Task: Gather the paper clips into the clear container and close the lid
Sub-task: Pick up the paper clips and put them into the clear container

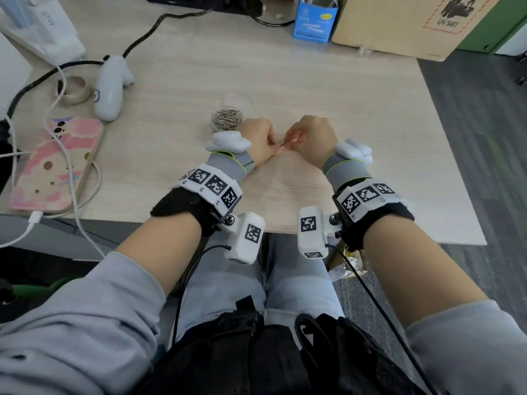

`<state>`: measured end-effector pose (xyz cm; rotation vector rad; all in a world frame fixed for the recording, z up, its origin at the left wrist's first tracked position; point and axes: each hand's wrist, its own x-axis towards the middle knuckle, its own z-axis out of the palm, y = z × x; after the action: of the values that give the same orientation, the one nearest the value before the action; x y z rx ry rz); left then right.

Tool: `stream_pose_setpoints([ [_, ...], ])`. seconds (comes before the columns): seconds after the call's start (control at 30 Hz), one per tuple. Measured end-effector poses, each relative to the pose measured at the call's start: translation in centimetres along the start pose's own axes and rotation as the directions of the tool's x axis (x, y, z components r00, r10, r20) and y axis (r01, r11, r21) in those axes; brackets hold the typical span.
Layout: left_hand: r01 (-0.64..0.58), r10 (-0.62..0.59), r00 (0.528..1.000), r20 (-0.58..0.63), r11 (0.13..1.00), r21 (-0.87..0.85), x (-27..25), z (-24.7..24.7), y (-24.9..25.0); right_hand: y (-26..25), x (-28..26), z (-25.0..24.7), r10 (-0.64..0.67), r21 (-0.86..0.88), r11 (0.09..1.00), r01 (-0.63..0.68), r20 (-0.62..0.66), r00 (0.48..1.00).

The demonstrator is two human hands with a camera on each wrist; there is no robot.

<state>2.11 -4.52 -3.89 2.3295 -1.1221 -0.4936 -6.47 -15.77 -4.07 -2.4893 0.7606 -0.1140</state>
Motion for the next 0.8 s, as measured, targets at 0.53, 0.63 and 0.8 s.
stream_pose_setpoints([
  [0.53,-0.148,0.128,0.974,-0.190,0.984,-0.097,-0.9,-2.9,-1.0,-2.4,0.7,-0.5,0.127,0.156,0.978,-0.134,0.056,0.990],
  [0.63,-0.124,0.036,0.926,-0.375,0.969,-0.215,-0.4,-5.2,-3.1,-4.5,1.4,-0.1,0.089,0.369,0.923,-0.109,0.071,0.993],
  [0.8,-0.059,-0.041,0.912,-0.408,0.972,-0.229,0.1,-6.3,-5.9,-7.2,3.0,1.1,0.078,0.484,0.870,-0.091,0.047,0.996],
])
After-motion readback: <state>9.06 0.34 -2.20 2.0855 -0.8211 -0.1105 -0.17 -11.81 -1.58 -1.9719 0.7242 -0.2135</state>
